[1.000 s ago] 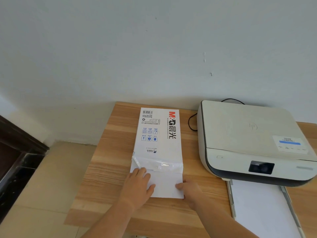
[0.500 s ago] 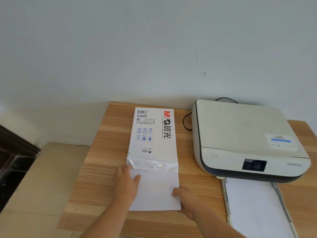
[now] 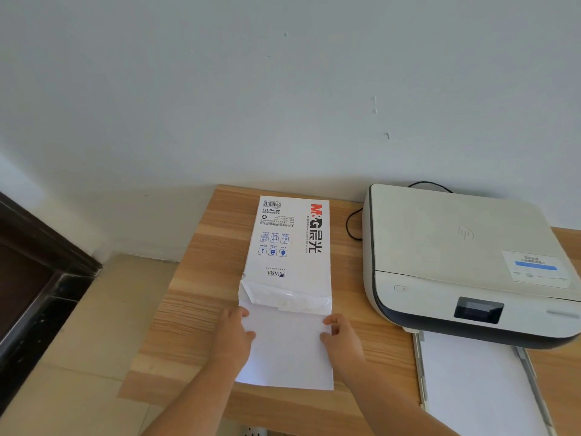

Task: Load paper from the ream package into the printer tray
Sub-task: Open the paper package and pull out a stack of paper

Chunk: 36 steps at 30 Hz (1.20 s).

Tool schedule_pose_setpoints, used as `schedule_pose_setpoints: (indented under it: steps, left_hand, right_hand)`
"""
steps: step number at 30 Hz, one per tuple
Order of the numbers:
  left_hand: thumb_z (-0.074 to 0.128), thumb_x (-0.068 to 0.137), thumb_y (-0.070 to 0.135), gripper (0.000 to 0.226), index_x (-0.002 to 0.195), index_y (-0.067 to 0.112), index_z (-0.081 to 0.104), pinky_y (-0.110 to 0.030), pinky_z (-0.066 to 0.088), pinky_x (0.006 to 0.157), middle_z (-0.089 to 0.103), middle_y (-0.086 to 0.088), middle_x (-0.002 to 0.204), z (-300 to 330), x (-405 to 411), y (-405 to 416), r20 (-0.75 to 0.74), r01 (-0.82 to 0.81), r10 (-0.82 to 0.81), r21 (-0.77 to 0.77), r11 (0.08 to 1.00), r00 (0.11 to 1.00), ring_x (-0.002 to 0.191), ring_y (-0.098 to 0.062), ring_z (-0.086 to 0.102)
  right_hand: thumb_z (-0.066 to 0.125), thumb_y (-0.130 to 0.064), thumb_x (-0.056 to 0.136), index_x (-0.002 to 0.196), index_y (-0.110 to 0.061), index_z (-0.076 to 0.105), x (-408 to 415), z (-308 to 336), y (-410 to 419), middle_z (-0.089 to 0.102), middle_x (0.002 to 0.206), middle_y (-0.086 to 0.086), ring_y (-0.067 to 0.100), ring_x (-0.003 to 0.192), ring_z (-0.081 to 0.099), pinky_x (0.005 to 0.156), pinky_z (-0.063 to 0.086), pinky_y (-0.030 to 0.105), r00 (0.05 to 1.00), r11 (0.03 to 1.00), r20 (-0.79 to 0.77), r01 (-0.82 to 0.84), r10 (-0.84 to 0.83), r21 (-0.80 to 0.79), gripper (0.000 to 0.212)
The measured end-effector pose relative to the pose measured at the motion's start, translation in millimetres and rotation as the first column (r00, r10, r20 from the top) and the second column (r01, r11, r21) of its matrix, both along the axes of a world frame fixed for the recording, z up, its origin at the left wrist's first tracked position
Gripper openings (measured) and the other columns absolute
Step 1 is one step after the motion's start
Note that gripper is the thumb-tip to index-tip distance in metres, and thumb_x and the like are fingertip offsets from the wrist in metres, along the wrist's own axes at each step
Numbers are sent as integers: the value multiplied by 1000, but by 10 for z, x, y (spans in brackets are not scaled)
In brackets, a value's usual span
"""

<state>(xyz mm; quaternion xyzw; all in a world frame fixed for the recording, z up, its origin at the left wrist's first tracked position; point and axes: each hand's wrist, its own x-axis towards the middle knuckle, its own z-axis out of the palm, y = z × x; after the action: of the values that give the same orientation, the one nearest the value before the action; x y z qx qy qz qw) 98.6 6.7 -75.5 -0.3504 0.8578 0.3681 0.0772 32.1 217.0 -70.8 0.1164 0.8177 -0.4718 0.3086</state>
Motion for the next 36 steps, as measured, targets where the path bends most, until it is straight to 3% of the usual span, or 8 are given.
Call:
schedule_pose_setpoints:
  steps: [4, 9, 18, 22, 26, 29, 36]
  left_hand:
    - [66, 83, 7, 39, 118, 17, 53, -29, 48, 72, 46, -2, 123, 15, 96, 12, 35, 8, -8, -8, 1000, 999, 92, -19, 54]
    - [67, 84, 21, 46, 127, 19, 49, -27, 48, 70, 44, -3, 126, 66, 129, 37, 31, 5, -4, -13, 1000, 1000, 103, -21, 53]
    - [73, 79, 18, 57, 131, 15, 48, -38, 46, 96, 41, -10, 135, 70, -34, -12, 42, 72, -71, -5, 997, 997, 119, -26, 47]
    - [73, 78, 7, 60, 132, 15, 48, -36, 50, 87, 39, -11, 136, 16, -53, -71, 46, 86, -88, 47, 995, 995, 113, -28, 51]
    - [70, 79, 2, 62, 135, 15, 47, -30, 47, 76, 43, -13, 133, -14, -20, -127, 32, 117, -120, 98, 988, 992, 102, -25, 54]
    - [72, 77, 1, 63, 134, 16, 49, -29, 46, 71, 45, -13, 130, -18, 62, -176, 9, 135, -137, 128, 983, 991, 92, -21, 53]
    - [74, 75, 1, 66, 134, 14, 49, -24, 43, 67, 47, -10, 132, 53, 347, -219, 5, 190, -193, 153, 970, 981, 91, -17, 51]
  right_hand:
    - [53, -7, 89, 103, -22, 56, 84, -14, 72, 55, 90, 1, 12, 70, 53, 57, 44, 21, 998, 999, 27, -53, 53, -13, 21]
    - [56, -13, 90, 120, -26, 52, 51, 27, 77, 60, 96, -6, 11, 77, 63, 56, 51, 20, 993, 993, -7, -114, 114, -22, 33]
    - [55, -11, 92, 135, -19, 50, 24, 79, -1, 55, 111, -1, 11, 83, 55, 55, 40, 11, 990, 990, -70, -120, 125, 79, 44]
    - [58, -10, 91, 137, -20, 49, 30, 73, -65, 59, 121, 4, 16, 91, 57, 74, 49, 22, 991, 988, -85, -97, 107, 121, 48]
    - [57, 0, 88, 138, -20, 49, 79, 32, -90, 59, 125, 5, 16, 94, 57, 80, 51, 24, 995, 991, -71, -60, 69, 122, 54]
    - [57, -1, 87, 137, -22, 49, 177, 26, -91, 56, 125, 5, 17, 94, 57, 78, 52, 26, 997, 991, -58, -47, 55, 125, 54]
    - [57, -2, 86, 138, -26, 47, 493, 112, -78, 55, 124, 4, 18, 97, 58, 70, 50, 21, 999, 994, 3, -35, 35, 102, 58]
